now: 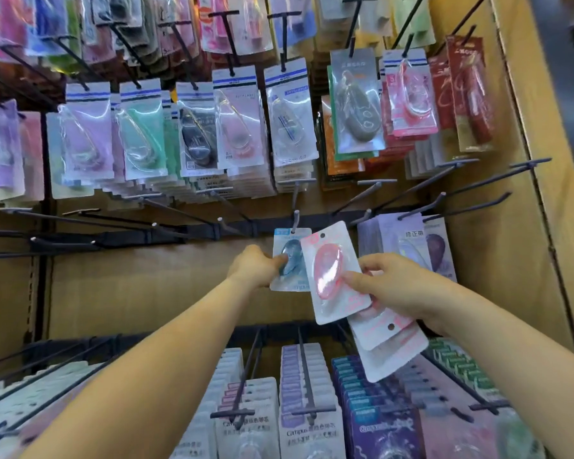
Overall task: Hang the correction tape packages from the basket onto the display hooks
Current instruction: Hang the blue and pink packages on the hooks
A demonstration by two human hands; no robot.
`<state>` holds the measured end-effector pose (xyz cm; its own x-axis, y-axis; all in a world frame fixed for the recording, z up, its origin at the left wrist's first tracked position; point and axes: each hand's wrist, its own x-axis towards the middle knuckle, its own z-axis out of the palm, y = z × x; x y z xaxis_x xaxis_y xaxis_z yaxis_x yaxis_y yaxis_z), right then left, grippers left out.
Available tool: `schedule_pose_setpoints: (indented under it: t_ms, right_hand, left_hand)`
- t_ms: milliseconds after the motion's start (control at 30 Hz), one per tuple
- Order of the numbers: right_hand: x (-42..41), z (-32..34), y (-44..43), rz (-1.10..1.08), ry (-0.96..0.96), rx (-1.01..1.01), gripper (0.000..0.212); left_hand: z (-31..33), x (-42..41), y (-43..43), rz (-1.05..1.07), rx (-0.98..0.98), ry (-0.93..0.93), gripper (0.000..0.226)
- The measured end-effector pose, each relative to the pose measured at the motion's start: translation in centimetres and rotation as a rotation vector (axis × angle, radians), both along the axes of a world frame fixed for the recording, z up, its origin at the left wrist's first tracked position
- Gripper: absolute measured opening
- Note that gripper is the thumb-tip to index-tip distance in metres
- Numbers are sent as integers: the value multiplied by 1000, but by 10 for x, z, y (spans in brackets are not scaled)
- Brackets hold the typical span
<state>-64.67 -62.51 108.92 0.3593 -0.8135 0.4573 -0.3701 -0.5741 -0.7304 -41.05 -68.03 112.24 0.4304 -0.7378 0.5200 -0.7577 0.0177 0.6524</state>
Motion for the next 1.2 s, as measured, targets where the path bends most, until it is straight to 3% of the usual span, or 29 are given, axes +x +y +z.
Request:
schedule_pose_setpoints:
  t_ms: [267, 400, 467, 600, 633, 767, 967, 1133, 1200]
  right_hand:
    - [0, -15, -13, 59, -237, 131, 21]
    - [1, -20, -13, 120, -318, 150, 19]
    - [1, -20, -12, 134, -316, 154, 19]
    - [2, -25, -8, 166, -260, 123, 24]
    - [2, -26, -6, 201, -279, 129, 24]
    - [-4, -29, 0, 284, -294, 118, 19]
    - [-9, -37, 10, 349, -285, -27, 27]
    - [-12, -40, 20, 370, -302, -120, 30]
    - [-14, -39, 26, 378, -352, -139, 25]
  left_hand:
    - [-5, 1, -46, 26, 40, 114, 30]
    - [-4, 1, -49, 22, 62, 80, 35]
    - [-2, 1, -40, 14, 104, 30, 33]
    - [1, -1, -4, 137, 63, -331, 21]
    - [2, -3, 7, 38, 13, -311, 18]
    - [1, -31, 65, -581, -109, 115, 35]
    - [-10, -57, 103, -730, -318, 364, 47]
    - [-5, -75, 121, -785, -450, 257, 15]
    - [0, -81, 123, -804, -416, 309, 14]
